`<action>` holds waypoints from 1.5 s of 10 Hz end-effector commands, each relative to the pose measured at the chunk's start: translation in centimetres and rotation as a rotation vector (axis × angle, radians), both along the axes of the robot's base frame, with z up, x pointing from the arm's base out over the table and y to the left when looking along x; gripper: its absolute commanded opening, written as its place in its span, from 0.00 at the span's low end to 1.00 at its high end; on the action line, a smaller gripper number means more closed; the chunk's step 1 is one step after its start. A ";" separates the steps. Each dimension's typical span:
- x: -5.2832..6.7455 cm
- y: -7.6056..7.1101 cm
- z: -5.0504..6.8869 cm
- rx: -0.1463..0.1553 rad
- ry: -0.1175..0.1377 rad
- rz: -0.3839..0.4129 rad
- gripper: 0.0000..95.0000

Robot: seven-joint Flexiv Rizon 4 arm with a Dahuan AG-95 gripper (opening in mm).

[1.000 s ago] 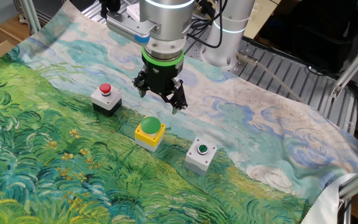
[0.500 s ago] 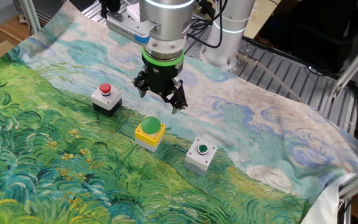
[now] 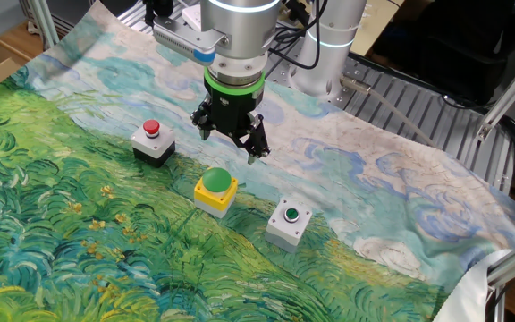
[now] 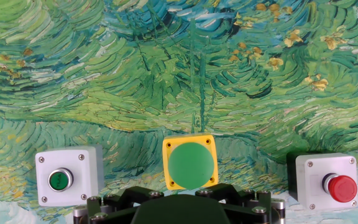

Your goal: Press three buttons from left to right in sequence

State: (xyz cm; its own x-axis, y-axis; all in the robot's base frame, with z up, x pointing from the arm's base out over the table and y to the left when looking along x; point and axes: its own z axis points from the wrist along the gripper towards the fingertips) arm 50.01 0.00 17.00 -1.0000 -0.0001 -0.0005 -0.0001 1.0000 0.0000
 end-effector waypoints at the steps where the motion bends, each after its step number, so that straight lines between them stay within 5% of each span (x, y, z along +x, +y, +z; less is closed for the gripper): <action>1: 0.0 0.0 0.0 0.000 0.000 0.000 1.00; 2: 0.0 0.0 0.0 -0.010 -0.001 -0.046 0.00; 15: 0.0 0.0 0.0 -0.009 0.001 -0.058 0.00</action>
State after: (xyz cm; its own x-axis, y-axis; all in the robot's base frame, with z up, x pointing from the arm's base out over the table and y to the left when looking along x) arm 50.01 0.00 17.01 -0.9984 0.0571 -0.0001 0.0571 0.9983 -0.0090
